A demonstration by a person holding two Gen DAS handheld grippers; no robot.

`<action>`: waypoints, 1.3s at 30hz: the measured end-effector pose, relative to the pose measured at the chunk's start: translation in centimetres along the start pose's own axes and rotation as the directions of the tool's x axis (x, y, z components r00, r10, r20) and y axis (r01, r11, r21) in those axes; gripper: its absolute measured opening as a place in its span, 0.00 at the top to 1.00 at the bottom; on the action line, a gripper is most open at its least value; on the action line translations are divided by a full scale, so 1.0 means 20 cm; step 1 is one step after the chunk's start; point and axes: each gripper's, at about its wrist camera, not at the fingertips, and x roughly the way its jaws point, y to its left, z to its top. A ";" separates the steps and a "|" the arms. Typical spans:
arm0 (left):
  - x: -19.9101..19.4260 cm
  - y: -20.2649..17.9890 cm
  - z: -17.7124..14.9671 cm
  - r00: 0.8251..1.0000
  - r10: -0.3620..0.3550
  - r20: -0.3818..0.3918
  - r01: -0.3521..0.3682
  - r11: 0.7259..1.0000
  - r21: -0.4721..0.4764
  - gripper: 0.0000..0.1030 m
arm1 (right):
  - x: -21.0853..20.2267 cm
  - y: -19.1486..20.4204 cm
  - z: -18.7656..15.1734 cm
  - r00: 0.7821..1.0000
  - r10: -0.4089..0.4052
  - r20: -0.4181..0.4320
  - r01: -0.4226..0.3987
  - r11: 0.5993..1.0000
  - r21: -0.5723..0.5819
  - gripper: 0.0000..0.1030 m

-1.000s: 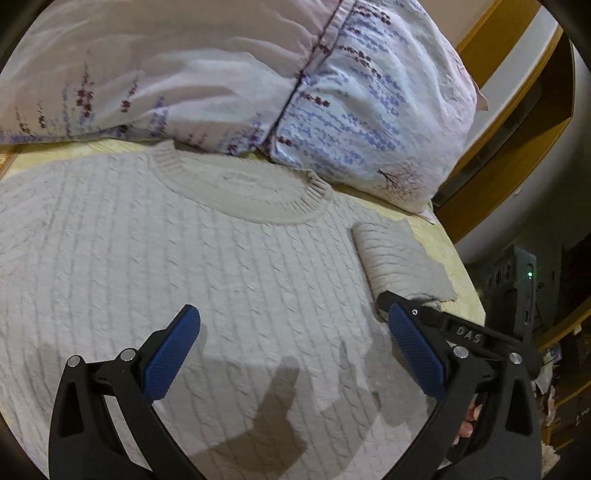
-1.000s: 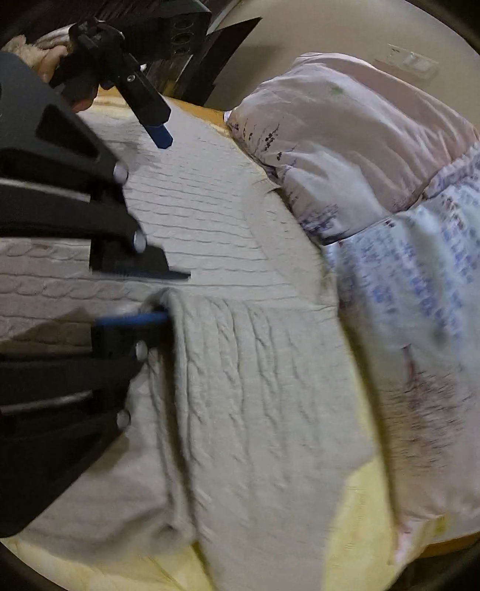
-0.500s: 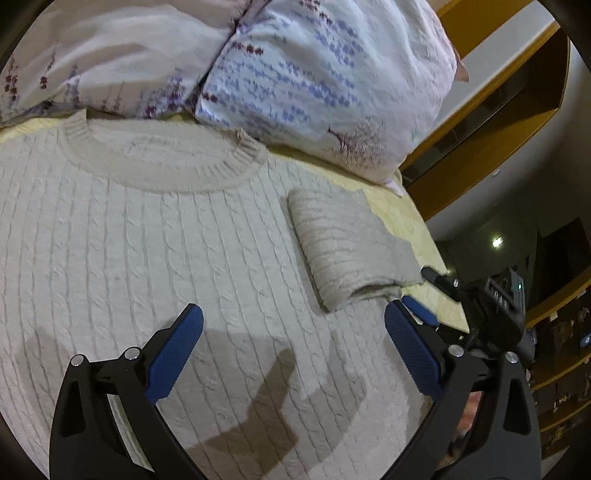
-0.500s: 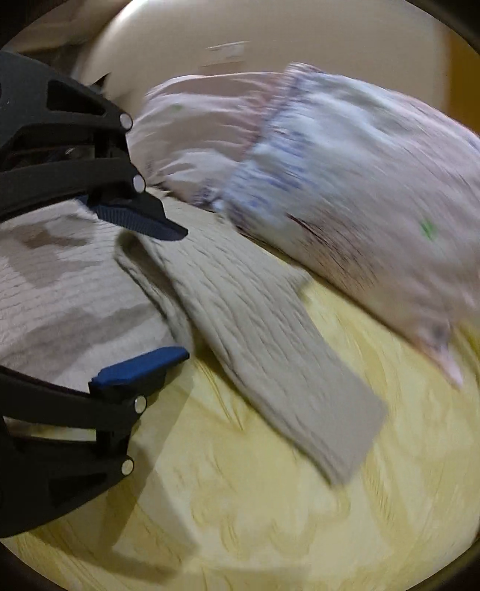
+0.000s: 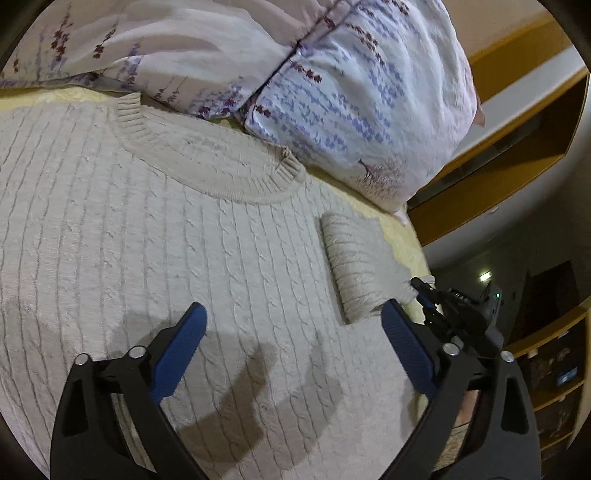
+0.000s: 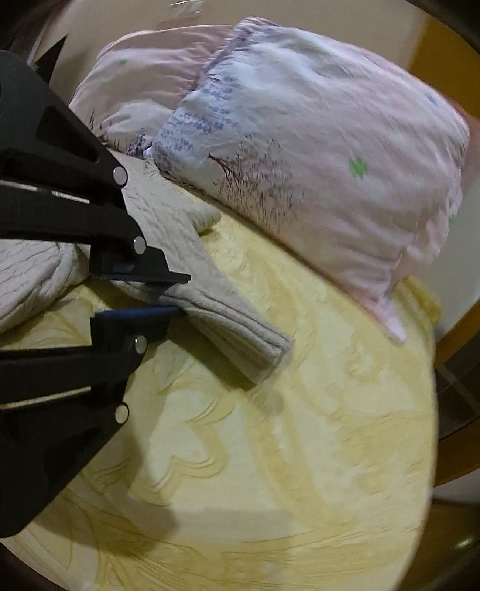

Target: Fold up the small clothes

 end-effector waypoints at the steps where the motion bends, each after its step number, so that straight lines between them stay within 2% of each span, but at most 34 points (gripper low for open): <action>1: -0.01 0.01 0.01 1.000 -0.014 0.003 0.014 1.000 -0.009 0.11 | -0.01 0.04 -0.01 1.000 0.007 0.014 -0.007 0.999 -0.034 0.91; 5: -0.04 0.05 0.05 0.998 -0.066 0.016 0.066 0.996 -0.060 0.14 | -0.08 0.28 -0.09 0.995 0.094 0.039 -0.082 0.969 -0.233 0.92; 7: -0.07 0.08 0.07 0.994 -0.103 0.030 0.106 0.989 -0.099 0.14 | -0.07 0.43 -0.17 0.990 0.137 0.011 -0.125 0.931 -0.342 0.92; 11: -0.15 0.15 0.09 0.989 -0.130 0.074 0.140 0.980 -0.142 0.15 | 0.01 0.77 -0.42 0.968 0.198 -0.155 -0.251 0.795 -0.552 0.92; 14: -0.18 0.20 0.09 0.987 -0.136 0.081 0.148 0.974 -0.169 0.14 | 0.12 0.94 -0.63 0.941 0.178 -0.289 -0.327 0.703 -0.632 0.92; 16: -0.16 0.22 0.09 0.985 -0.161 0.067 0.172 0.966 -0.196 0.14 | 0.19 1.01 -0.75 0.930 0.146 -0.337 -0.345 0.660 -0.667 0.92; 18: -0.14 0.25 0.08 0.982 -0.180 0.056 0.189 0.955 -0.228 0.15 | 0.22 1.03 -0.81 0.923 0.124 -0.365 -0.356 0.639 -0.682 0.92; 21: -0.09 0.28 0.10 0.973 -0.224 0.047 0.228 0.931 -0.283 0.15 | 0.24 1.03 -0.88 0.910 0.112 -0.399 -0.378 0.622 -0.686 0.92; 25: -0.03 0.26 0.14 0.965 -0.256 0.050 0.259 0.919 -0.297 0.15 | 0.23 1.03 -0.88 0.904 0.124 -0.409 -0.393 0.618 -0.681 0.92; 27: -0.01 0.25 0.16 0.953 -0.295 0.069 0.301 0.901 -0.312 0.20 | 0.22 1.05 -0.89 0.903 0.122 -0.411 -0.395 0.611 -0.686 0.91; 29: 0.00 0.23 0.17 0.950 -0.303 0.078 0.312 0.899 -0.307 0.24 | 0.21 1.05 -0.91 0.902 0.118 -0.416 -0.398 0.602 -0.692 0.86; 31: -0.01 0.22 0.18 0.959 -0.267 0.092 0.282 0.914 -0.291 0.31 | 0.20 1.05 -0.92 0.898 0.119 -0.424 -0.406 0.596 -0.693 0.73; 32: -0.01 0.21 0.18 0.963 -0.254 0.095 0.270 0.920 -0.285 0.41 | 0.19 1.05 -0.92 0.895 0.121 -0.429 -0.411 0.600 -0.686 0.60; 33: -0.02 0.22 0.18 0.963 -0.251 0.100 0.269 0.920 -0.284 0.52 | 0.18 1.03 -0.91 0.893 0.128 -0.432 -0.415 0.608 -0.677 0.52; 36: -0.04 0.25 0.18 0.969 -0.221 0.110 0.243 0.930 -0.277 0.68 | 0.11 0.95 -0.84 0.887 0.157 -0.435 -0.420 0.663 -0.619 0.49; 39: -0.03 0.26 0.18 0.979 -0.182 0.093 0.200 0.945 -0.257 0.83 | 0.06 0.80 -0.70 0.879 0.205 -0.431 -0.419 0.763 -0.492 0.47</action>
